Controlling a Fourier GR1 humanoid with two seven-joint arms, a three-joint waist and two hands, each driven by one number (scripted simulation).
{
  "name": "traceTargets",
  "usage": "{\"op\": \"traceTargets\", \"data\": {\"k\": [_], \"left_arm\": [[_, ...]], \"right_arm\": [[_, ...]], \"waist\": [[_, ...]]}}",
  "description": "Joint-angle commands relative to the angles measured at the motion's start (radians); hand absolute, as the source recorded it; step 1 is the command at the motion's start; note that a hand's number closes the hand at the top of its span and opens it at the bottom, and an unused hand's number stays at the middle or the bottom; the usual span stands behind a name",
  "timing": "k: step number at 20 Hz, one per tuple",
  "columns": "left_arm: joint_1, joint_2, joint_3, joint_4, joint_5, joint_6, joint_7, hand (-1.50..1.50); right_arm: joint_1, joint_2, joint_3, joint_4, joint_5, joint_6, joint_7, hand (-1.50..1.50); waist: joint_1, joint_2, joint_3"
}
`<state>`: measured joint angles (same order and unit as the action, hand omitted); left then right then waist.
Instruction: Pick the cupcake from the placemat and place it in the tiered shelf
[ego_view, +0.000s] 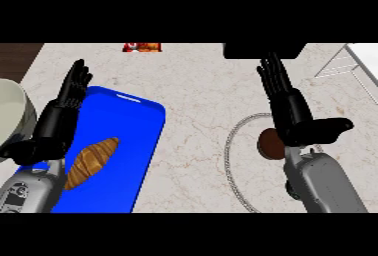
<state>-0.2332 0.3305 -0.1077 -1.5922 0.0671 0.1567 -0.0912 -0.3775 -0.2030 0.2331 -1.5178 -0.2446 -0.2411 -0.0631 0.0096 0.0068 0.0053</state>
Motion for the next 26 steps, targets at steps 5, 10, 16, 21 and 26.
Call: {"op": "traceTargets", "data": {"k": [5,10,16,21,26], "left_arm": [[0.15,0.073,0.123,0.145,0.084,-0.043,0.134,0.0],[0.254,0.064,0.118,0.167,0.118,-0.069,0.158,0.0],[0.271,0.049,0.131,0.169,0.112,-0.082,0.147,0.0],[0.258,0.065,0.156,0.2,0.123,-0.087,0.155,0.0],[0.302,0.095,0.178,0.15,0.148,-0.114,0.175,0.0]], "right_arm": [[-0.005,-0.055,0.116,0.011,0.081,0.156,-0.071,1.5],[0.091,-0.136,0.056,0.168,0.464,-0.299,-0.07,1.5],[0.221,-0.04,0.267,-0.018,0.556,-0.266,0.073,-1.5],[0.216,-0.199,0.264,-0.07,0.795,-0.278,0.308,-1.5],[0.209,-0.328,0.285,-0.16,0.94,-0.086,0.569,-1.5]], "waist": [[0.004,-0.004,-0.006],[-0.009,-0.006,-0.009],[-0.018,-0.011,-0.007],[-0.043,-0.015,-0.012],[-0.034,-0.021,-0.013]]}}
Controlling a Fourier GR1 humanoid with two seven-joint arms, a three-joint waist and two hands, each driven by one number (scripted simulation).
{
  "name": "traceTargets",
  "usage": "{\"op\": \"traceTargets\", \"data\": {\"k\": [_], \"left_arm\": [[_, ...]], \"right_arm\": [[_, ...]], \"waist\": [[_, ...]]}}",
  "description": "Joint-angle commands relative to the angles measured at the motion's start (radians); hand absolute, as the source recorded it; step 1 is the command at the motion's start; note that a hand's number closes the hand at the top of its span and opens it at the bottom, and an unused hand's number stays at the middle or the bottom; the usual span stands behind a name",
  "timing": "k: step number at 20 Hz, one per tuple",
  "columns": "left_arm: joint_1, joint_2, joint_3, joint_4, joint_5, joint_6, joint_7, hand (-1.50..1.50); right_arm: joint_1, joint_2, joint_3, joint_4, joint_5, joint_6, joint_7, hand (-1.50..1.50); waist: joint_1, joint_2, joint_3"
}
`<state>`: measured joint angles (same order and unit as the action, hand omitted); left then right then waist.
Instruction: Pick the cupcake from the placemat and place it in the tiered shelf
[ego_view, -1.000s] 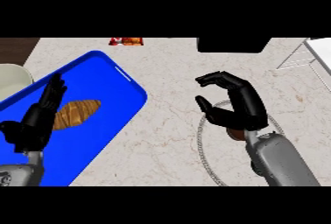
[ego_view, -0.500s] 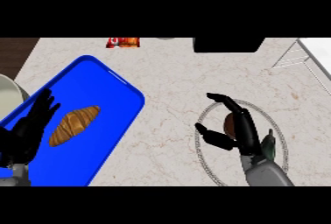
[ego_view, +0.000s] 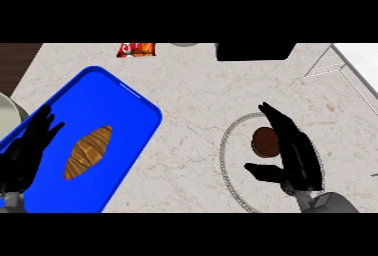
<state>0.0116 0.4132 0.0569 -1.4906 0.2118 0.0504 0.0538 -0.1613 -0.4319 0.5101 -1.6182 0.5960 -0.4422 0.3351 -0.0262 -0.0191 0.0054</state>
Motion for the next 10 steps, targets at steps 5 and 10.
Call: {"op": "traceTargets", "data": {"k": [5,10], "left_arm": [[0.033,0.004,-0.01,0.034,-0.008,-0.007,0.044,0.0],[-0.009,-0.004,-0.023,0.026,-0.017,0.006,0.094,0.0]], "right_arm": [[-0.086,-0.152,0.118,-0.096,0.141,0.437,0.358,-1.5],[-0.184,-0.14,0.14,-0.155,0.094,0.71,0.525,-1.5]], "waist": [[0.021,0.014,-0.014],[0.027,0.018,-0.008]]}}
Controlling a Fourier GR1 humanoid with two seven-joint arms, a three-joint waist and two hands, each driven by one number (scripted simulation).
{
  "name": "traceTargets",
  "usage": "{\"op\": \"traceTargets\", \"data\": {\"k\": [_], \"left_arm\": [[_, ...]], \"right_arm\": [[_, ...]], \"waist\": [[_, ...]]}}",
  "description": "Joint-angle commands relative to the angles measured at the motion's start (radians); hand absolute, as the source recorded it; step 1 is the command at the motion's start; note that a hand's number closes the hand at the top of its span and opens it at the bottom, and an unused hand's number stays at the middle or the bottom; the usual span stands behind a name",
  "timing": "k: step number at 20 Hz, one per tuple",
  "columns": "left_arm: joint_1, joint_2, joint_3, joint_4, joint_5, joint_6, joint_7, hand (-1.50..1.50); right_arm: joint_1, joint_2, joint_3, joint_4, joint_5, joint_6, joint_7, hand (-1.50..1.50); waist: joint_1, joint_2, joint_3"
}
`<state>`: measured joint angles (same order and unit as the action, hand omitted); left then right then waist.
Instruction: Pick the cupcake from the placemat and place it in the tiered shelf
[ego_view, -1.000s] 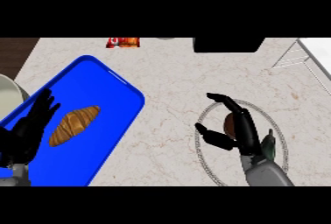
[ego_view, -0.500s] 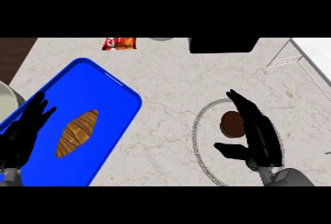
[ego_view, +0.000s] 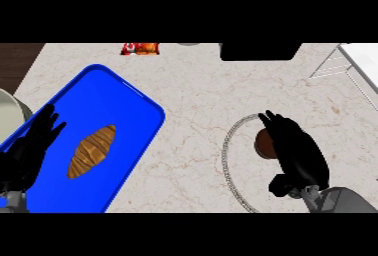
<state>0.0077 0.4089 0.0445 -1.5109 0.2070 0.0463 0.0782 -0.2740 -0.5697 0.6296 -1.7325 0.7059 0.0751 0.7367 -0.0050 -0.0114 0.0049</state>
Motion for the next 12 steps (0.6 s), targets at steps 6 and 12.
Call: {"op": "traceTargets", "data": {"k": [6,12], "left_arm": [[0.043,0.003,0.022,0.062,0.003,-0.037,0.012,0.0],[-0.024,-0.006,0.036,0.139,-0.019,-0.043,0.002,0.0]], "right_arm": [[-0.109,0.016,0.003,-0.035,-0.008,0.337,0.169,-1.5],[-0.081,0.019,-0.024,0.014,0.028,0.336,0.099,-1.5]], "waist": [[0.008,0.01,-0.006],[0.002,0.012,-0.005]]}}
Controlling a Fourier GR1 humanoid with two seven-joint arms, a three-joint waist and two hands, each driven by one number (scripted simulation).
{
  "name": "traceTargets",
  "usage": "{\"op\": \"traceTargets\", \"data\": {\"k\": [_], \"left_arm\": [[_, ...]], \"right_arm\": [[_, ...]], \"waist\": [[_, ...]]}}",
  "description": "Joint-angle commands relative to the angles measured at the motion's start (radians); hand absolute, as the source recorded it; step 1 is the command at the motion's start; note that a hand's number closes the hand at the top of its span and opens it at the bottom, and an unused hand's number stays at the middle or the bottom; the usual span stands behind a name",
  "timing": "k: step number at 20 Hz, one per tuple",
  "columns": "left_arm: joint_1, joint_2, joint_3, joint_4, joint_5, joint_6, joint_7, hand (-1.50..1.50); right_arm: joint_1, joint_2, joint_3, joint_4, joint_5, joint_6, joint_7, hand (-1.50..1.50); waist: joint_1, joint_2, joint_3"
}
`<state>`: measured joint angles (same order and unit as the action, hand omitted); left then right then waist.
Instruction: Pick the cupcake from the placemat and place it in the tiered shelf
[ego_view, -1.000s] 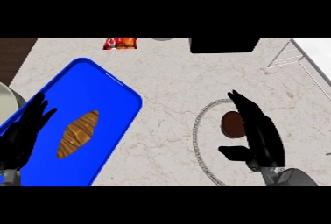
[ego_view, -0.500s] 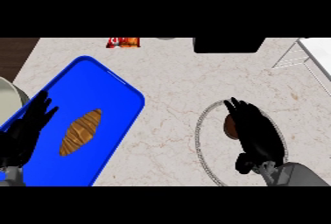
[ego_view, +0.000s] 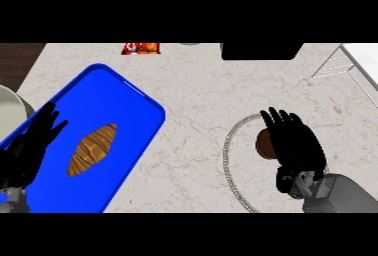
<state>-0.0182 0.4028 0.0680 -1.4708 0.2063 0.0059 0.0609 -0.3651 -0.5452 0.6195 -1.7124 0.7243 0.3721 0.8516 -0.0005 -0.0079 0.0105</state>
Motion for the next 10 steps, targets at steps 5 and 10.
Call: {"op": "traceTargets", "data": {"k": [5,10], "left_arm": [[0.036,-0.012,0.019,0.105,-0.022,-0.027,-0.024,0.0],[0.043,-0.012,0.019,0.028,-0.023,-0.007,0.058,0.0]], "right_arm": [[0.031,0.002,-0.035,0.104,0.07,-0.025,-0.087,-1.5],[-0.006,0.072,-0.039,0.277,0.133,-0.115,-0.168,-1.5]], "waist": [[0.001,0.01,-0.011],[0.009,0.01,-0.01]]}}
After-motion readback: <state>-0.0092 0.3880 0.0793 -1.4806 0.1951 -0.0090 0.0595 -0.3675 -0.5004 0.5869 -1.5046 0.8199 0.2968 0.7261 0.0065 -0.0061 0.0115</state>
